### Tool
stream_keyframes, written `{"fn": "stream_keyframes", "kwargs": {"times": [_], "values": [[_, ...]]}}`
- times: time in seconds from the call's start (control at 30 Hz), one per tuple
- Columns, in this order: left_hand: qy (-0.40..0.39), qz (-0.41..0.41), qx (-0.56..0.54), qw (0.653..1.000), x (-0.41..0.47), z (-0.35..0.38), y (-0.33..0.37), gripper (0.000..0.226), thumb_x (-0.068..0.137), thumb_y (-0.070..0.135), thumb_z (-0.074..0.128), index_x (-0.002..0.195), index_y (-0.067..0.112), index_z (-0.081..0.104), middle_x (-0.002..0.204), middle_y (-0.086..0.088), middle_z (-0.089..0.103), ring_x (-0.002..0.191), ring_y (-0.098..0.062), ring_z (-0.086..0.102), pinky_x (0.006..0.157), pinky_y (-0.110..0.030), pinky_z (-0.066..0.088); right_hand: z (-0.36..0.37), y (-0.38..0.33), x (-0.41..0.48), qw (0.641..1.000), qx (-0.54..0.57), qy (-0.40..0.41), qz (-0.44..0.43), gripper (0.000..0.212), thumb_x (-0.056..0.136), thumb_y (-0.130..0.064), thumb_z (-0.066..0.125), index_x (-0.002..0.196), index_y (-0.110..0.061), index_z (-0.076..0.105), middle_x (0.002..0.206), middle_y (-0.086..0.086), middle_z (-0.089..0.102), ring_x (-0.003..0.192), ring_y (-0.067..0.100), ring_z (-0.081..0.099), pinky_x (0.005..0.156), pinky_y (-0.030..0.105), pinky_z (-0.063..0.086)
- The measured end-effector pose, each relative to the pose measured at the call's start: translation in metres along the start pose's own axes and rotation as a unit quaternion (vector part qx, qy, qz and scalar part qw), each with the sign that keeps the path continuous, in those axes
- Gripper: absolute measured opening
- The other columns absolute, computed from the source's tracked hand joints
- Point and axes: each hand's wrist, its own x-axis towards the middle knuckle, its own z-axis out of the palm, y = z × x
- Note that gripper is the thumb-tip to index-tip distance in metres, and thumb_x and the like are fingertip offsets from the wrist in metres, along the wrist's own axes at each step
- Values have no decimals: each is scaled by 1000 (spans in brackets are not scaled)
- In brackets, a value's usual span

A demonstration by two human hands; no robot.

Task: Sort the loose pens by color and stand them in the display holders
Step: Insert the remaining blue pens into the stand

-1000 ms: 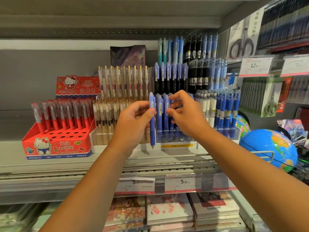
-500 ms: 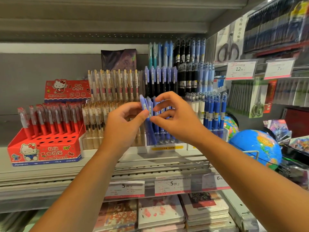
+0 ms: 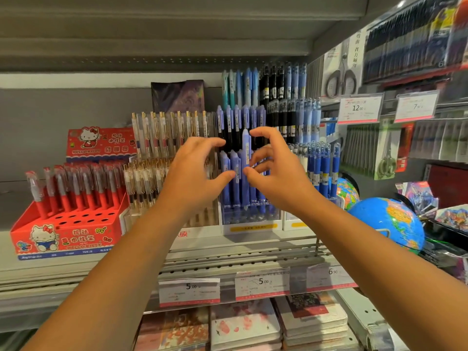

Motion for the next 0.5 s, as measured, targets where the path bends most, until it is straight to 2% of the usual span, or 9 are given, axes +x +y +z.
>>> {"fn": "stream_keyframes", "kwargs": {"times": [0.1, 0.17, 0.3, 0.5], "values": [[-47, 64, 175, 981, 6, 2, -7, 79, 77, 48, 77, 145, 30, 40, 142, 4, 45, 132, -17, 38, 105, -38, 30, 0, 8, 4, 999, -26, 37, 7, 57, 91, -16, 67, 135, -36, 38, 90, -6, 59, 74, 6, 65, 67, 28, 57], [-77, 78, 239, 965, 10, 6, -10, 91, 75, 57, 75, 150, 32, 31, 151, 3, 39, 138, -20, 34, 107, -43, 25, 0, 12, 7, 998, -34, 58, 14, 58, 91, -18, 67, 137, -35, 37, 90, -8, 58, 75, 2, 63, 65, 21, 53], [-117, 76, 283, 949, 13, 15, -17, 101, 75, 63, 72, 155, 32, 19, 157, 3, 33, 142, -20, 32, 110, -48, 24, 7, 19, 9, 996, -44, 70, 28, 57, 92, -18, 66, 137, -34, 35, 88, -11, 59, 72, 4, 64, 65, 26, 56], [-91, 93, 280, 951, 11, 19, -20, 96, 76, 60, 72, 153, 28, 25, 155, 4, 39, 139, -19, 39, 108, -47, 30, 18, 27, 5, 993, -105, 7, 59, 52, 91, -17, 66, 131, -32, 38, 84, -6, 60, 66, 7, 62, 59, 22, 50]]}}
